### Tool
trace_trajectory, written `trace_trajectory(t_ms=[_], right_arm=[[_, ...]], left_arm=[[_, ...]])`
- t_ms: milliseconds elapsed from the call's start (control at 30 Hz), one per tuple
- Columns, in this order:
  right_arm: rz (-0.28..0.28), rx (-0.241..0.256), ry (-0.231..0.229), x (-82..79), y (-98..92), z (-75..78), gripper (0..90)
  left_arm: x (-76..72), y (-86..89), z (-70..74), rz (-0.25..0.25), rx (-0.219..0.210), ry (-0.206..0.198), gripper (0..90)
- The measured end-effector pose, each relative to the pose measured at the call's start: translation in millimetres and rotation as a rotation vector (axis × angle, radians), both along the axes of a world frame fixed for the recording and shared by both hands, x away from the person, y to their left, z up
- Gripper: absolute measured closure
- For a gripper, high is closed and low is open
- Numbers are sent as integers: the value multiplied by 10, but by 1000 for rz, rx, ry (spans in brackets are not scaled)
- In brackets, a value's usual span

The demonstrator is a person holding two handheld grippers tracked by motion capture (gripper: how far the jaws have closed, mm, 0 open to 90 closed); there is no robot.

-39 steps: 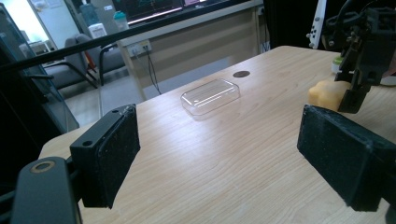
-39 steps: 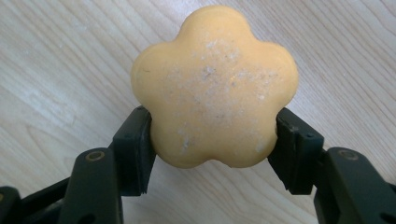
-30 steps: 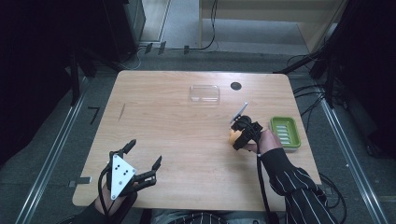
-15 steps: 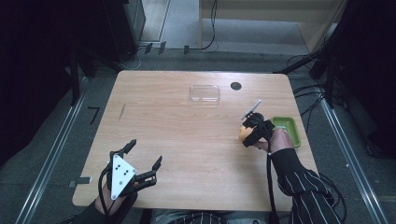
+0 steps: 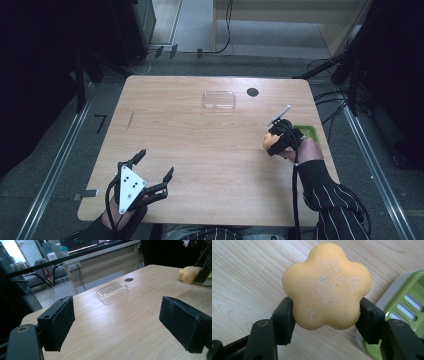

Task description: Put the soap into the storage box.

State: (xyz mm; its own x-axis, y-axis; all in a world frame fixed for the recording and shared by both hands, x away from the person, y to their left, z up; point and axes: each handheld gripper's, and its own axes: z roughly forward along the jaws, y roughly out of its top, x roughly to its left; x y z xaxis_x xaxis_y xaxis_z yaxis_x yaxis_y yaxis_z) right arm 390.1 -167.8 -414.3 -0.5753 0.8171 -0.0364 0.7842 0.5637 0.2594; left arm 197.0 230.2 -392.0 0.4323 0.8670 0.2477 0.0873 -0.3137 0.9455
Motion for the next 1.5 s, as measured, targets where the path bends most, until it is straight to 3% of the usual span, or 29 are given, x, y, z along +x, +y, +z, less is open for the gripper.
trace_trajectory(t_ms=[500,1500], right_arm=[[-61,-25,-17,19,-196,24,399],[-189,-25,-47,21,-712,37,399]], left_arm=[[1,-1,0,-2,2,2,135],[2,-6,0,-3,3,1,135]])
